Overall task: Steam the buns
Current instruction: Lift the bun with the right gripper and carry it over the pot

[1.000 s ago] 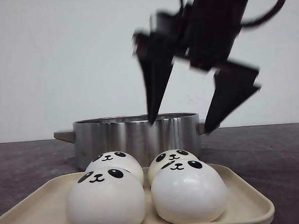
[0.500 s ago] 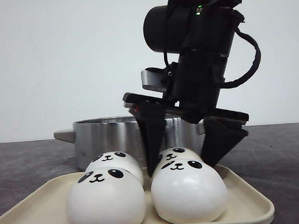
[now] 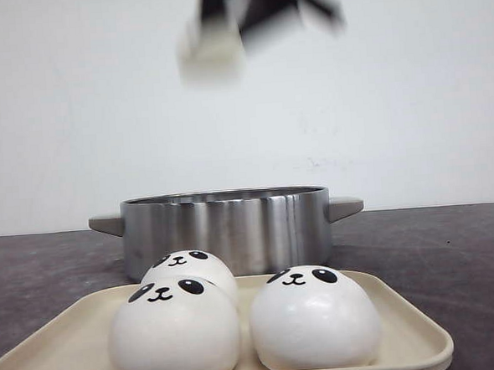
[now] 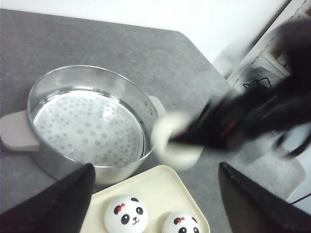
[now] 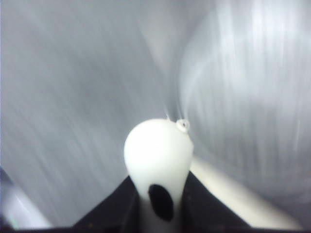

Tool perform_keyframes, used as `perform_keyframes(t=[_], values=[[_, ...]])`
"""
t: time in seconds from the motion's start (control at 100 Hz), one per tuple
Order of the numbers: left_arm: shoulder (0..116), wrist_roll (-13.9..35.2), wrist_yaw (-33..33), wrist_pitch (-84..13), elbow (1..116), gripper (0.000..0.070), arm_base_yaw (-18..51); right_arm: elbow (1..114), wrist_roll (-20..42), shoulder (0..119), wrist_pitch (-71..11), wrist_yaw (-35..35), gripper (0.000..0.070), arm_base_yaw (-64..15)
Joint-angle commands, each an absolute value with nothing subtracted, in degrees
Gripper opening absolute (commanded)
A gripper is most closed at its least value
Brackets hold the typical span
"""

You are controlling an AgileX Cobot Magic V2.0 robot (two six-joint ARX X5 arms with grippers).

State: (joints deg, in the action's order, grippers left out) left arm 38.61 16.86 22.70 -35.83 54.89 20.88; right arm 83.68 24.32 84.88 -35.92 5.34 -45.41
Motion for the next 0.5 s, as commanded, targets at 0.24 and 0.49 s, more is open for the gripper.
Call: perform_keyframes(t=[0.24,0.49], values=[[38.9,15.9,22.9,-33.8,55.7,0.0486,22.3,99.9,16.8,98.2,-35.3,1.5,0.0006,-36.8],[38.9,15.9,23.0,-33.8,55.7,0.0486,22.3,99.9,13.8,111.7,-30.0,1.4,0.0006,-33.6]])
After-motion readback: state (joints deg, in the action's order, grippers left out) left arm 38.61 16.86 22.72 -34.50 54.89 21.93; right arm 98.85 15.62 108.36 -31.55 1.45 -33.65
